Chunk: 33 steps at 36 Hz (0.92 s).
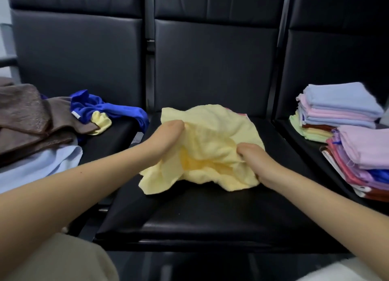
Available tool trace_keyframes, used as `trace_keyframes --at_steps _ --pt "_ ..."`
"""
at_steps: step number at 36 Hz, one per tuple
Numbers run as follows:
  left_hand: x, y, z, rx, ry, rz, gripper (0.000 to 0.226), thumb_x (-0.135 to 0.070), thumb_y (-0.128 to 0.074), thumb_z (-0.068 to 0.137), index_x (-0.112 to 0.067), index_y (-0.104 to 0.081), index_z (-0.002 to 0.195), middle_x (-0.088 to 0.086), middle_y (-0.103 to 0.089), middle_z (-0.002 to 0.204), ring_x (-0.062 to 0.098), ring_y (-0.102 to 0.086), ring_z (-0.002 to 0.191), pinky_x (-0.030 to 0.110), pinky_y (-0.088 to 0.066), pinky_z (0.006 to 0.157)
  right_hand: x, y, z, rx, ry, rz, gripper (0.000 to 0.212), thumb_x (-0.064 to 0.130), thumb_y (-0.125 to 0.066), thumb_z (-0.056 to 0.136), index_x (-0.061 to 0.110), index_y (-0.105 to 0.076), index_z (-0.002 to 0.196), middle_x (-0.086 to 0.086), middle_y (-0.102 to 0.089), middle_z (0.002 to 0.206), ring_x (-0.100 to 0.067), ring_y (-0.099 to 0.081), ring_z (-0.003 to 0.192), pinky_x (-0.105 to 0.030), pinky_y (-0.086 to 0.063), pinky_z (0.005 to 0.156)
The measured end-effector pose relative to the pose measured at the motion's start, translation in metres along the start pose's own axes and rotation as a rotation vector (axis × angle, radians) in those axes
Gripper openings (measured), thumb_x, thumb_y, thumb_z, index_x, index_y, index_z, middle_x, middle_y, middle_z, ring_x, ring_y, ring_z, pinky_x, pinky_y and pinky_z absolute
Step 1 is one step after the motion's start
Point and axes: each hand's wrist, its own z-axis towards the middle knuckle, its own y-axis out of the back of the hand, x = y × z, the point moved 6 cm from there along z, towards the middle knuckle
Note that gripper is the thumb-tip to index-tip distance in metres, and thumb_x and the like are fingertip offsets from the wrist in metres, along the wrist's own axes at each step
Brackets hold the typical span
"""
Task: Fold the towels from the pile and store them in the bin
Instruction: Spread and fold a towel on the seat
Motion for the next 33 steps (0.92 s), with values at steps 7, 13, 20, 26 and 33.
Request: trace_keyframes --at_steps 7,13,20,26,33 --pt "-0.009 -0.002 0.014 0.044 -0.139 0.117 0.037 -0.04 -0.05 0.094 -0.02 -0.042 0.064 -0.011 -0.039 0.06 0.01 -0.039 0.057 0.024 -0.032 0.054 0.023 0.029 0.008 -0.074 0.231 -0.638 0.05 0.07 -0.04 0.088 0.025 -0.051 0.106 0.01 -0.057 0.094 -0.007 -0.052 0.081 -0.029 -0.04 0.068" --pt "-0.002 -0.017 0.024 0.099 -0.177 0.261 0.03 -0.035 -0.049 0.097 -0.014 -0.057 0.077 -0.009 -0.049 0.069 0.008 -0.045 0.063 0.02 -0.035 0.052 0.001 0.019 0.014 0.158 0.308 -0.821 0.046 0.057 -0.041 0.097 0.037 -0.046 0.137 0.013 -0.062 0.124 -0.012 -0.056 0.116 -0.025 -0.044 0.089" --pt "0.003 -0.003 0.035 0.053 -0.341 0.505 0.021 -0.034 -0.056 0.095 -0.023 -0.061 0.079 -0.011 -0.052 0.063 0.005 -0.048 0.062 0.024 -0.034 0.057 -0.002 0.035 0.023 0.205 0.314 -0.534 0.033 0.031 -0.049 0.101 0.014 -0.054 0.074 0.017 -0.045 0.06 -0.002 -0.041 0.058 -0.023 -0.035 0.059" --pt "0.025 0.01 0.047 0.124 -0.357 0.7 0.024 -0.035 -0.056 0.095 -0.015 -0.071 0.094 -0.006 -0.066 0.079 0.008 -0.059 0.074 0.026 -0.047 0.064 -0.015 0.052 0.036 0.248 0.184 -0.327 0.048 0.033 -0.052 0.1 -0.014 -0.058 0.097 -0.015 -0.059 0.082 -0.016 -0.055 0.083 -0.03 -0.045 0.079" --pt "0.037 0.021 0.053 0.201 -0.274 0.712 0.02 -0.028 -0.057 0.096 -0.015 -0.072 0.101 -0.004 -0.069 0.094 0.012 -0.063 0.085 0.027 -0.05 0.076 -0.024 0.062 0.048 0.109 0.137 -0.302 0.039 0.029 -0.044 0.103 -0.003 -0.064 0.097 -0.005 -0.064 0.092 -0.013 -0.058 0.084 -0.027 -0.045 0.074"
